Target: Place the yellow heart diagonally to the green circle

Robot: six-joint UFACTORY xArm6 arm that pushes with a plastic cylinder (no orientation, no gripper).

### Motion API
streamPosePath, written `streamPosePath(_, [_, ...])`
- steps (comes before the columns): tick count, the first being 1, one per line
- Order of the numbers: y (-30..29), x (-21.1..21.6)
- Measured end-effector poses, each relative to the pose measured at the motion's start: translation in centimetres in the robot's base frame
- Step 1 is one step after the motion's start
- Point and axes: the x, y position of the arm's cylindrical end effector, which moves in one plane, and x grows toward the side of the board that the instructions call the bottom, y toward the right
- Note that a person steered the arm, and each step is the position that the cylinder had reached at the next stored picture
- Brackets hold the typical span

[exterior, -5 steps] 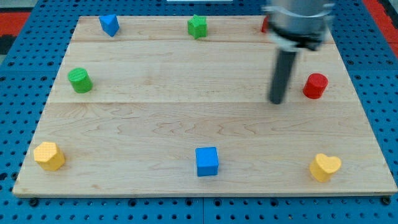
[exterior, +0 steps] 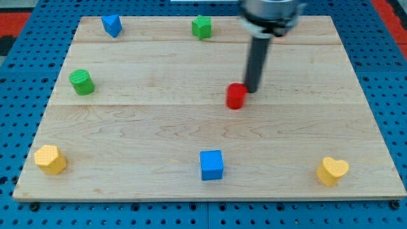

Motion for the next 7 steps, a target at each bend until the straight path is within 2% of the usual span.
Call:
streamPosePath(1, [7.3,0.2])
streamPosePath(2, [7.9,3.5])
streamPosePath(3, [1.7,3.5])
streamPosePath(5, [-2.1,1.7])
streamPosePath(6, [4.8,2.1])
streamPosePath(7, [17.0,6.0])
